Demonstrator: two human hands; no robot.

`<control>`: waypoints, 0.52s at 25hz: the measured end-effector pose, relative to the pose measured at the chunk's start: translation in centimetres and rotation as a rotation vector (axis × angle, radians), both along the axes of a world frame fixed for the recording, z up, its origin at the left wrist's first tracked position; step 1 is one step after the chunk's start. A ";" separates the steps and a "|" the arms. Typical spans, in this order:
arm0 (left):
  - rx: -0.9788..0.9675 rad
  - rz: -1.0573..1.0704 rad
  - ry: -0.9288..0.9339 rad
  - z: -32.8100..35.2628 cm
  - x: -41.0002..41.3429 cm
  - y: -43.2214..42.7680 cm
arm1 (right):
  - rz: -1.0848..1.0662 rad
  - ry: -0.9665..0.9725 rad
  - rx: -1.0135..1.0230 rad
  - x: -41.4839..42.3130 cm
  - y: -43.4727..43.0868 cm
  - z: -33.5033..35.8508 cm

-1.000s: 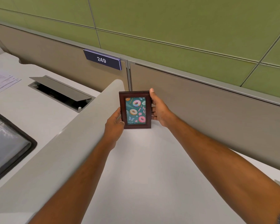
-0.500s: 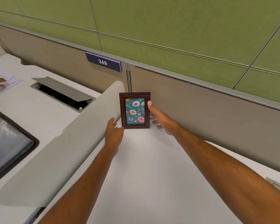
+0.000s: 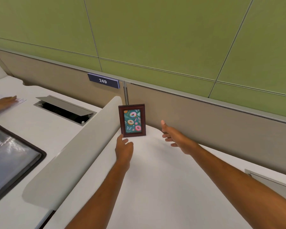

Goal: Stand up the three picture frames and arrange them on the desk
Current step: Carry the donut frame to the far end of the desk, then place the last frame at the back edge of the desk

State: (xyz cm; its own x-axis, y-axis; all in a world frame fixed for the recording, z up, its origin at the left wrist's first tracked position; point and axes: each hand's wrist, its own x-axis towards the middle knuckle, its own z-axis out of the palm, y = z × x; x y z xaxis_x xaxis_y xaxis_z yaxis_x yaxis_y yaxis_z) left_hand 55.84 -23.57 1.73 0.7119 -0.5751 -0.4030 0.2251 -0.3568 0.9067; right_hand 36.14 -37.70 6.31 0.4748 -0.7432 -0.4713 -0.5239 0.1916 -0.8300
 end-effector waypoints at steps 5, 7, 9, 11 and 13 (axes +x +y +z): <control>-0.001 -0.110 0.099 2.1 -7.4 2.6 | 0.069 0.009 -0.079 -6.5 4.9 5.5; 0.021 -0.169 0.113 3.0 -10.7 3.9 | 0.089 0.004 -0.097 -9.2 7.0 7.6; 0.025 -0.237 0.129 4.2 -14.2 5.2 | 0.082 -0.008 -0.118 -12.2 9.0 9.6; 0.011 -0.291 0.134 5.7 -17.8 6.6 | 0.073 -0.025 -0.144 -15.6 10.8 11.7; 0.001 -0.328 0.123 6.8 -20.9 7.6 | 0.057 -0.038 -0.166 -18.9 12.3 13.3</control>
State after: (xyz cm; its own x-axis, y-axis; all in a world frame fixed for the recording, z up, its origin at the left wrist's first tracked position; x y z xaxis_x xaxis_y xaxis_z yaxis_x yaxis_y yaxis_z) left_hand 34.91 -15.95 8.56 0.4353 -0.7649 -0.4747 0.2061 -0.4286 0.8797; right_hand 17.20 -25.42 19.63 0.5338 -0.7804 -0.3255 -0.4973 0.0215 -0.8673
